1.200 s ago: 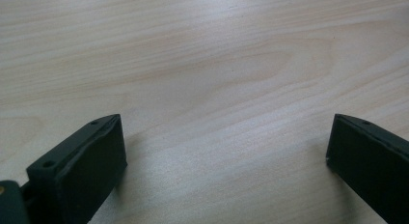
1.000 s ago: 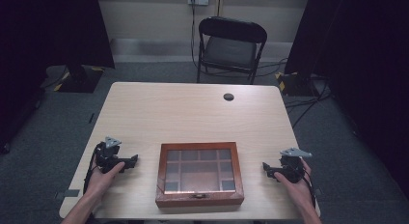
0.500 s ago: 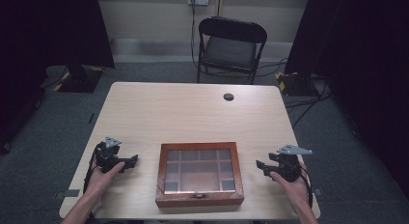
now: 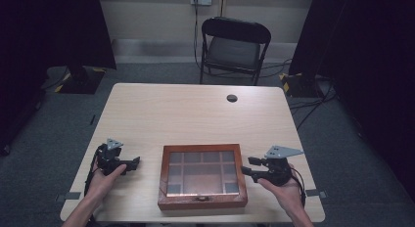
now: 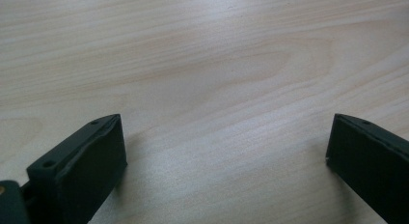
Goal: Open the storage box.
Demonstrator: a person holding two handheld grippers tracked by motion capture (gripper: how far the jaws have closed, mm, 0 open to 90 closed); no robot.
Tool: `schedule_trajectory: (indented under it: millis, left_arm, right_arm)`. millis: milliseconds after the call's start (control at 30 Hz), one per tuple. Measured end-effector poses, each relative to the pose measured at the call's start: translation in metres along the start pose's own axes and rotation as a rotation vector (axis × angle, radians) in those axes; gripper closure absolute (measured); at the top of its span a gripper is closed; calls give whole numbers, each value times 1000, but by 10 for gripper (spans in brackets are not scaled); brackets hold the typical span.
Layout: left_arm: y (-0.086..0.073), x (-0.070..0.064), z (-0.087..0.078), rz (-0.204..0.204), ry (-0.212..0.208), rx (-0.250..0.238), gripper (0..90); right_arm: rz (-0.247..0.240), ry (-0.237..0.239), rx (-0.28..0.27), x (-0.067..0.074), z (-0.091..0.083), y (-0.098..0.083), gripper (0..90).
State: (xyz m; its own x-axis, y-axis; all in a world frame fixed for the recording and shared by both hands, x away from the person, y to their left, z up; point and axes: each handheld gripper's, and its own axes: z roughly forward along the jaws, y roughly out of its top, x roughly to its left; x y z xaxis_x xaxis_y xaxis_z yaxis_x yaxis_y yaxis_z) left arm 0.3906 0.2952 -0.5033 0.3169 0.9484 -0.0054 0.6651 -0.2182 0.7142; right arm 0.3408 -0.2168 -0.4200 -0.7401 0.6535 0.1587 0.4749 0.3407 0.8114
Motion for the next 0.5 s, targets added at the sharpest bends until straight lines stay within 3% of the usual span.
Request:
schedule_trajectory:
  millis: [233, 500]
  left_arm:
    - [0, 0, 0, 4, -2, 1, 0]
    - [0, 0, 0, 2, -4, -1, 0]
  right_arm:
    - [-78, 164, 19, 33, 23, 20, 592]
    - [-146, 295, 68, 63, 46, 13, 690]
